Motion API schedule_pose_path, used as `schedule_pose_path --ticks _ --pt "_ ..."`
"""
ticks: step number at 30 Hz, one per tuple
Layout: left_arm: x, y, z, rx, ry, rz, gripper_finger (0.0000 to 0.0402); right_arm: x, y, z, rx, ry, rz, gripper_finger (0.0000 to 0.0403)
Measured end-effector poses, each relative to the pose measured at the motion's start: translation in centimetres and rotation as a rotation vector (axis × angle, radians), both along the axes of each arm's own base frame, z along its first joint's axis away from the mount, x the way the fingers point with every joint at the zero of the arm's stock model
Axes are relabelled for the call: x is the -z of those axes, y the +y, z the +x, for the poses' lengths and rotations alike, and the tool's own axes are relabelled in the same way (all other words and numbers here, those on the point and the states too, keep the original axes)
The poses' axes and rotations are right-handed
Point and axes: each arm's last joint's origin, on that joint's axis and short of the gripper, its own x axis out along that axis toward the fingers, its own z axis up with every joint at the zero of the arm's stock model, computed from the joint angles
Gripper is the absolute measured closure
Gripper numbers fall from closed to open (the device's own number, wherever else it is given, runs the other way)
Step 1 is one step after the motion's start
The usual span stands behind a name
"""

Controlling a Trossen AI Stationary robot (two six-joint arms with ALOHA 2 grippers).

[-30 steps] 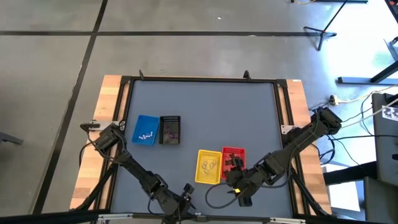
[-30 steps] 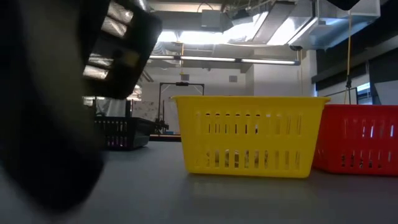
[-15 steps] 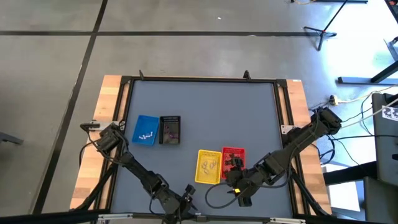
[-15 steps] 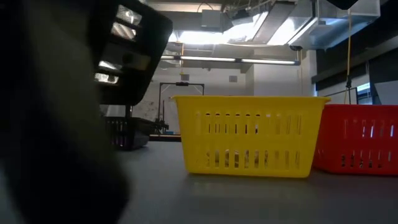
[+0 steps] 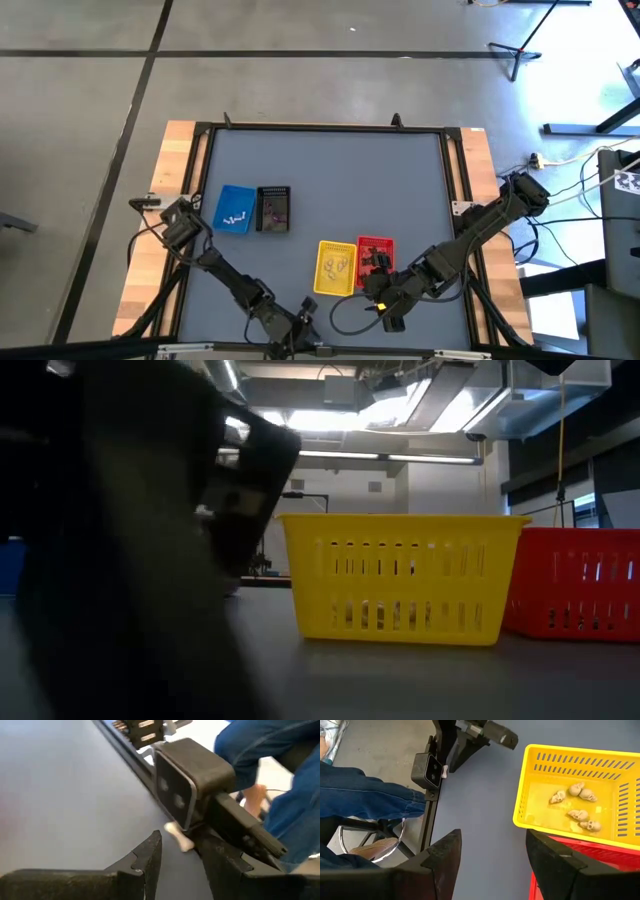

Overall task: Sort Halloween decoration
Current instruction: Put the bone toy into the blue bin

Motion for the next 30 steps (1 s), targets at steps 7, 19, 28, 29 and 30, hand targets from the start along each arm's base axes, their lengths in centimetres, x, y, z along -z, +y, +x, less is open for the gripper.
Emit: schedule_pose_path --ticks 7,19,28,29,30 --pt "0.9 -0.1 0.2 -0.002 -0.020 -0.016 0.0273 0.0 0.0 0.0 0.000 0.000 0.000 0.0182" --pt "1.0 0.6 0.7 -0.028 -0.010 -0.016 0.0273 0.0 0.0 0.0 -0.001 0.000 0.000 0.0182" --pt "1.1 0.8 0.8 -0.088 -0.029 0.010 0.0273 0.0 0.0 0.0 -0.001 0.000 0.000 0.0182" --pt "1.1 0.8 0.8 -0.097 -0.031 0.012 0.0273 0.0 0.0 0.0 -0.001 0.000 0.000 0.0182" --pt "1.1 0.8 0.8 -0.108 -0.030 0.008 0.0273 0.0 0.0 0.0 -0.001 0.000 0.000 0.0182"
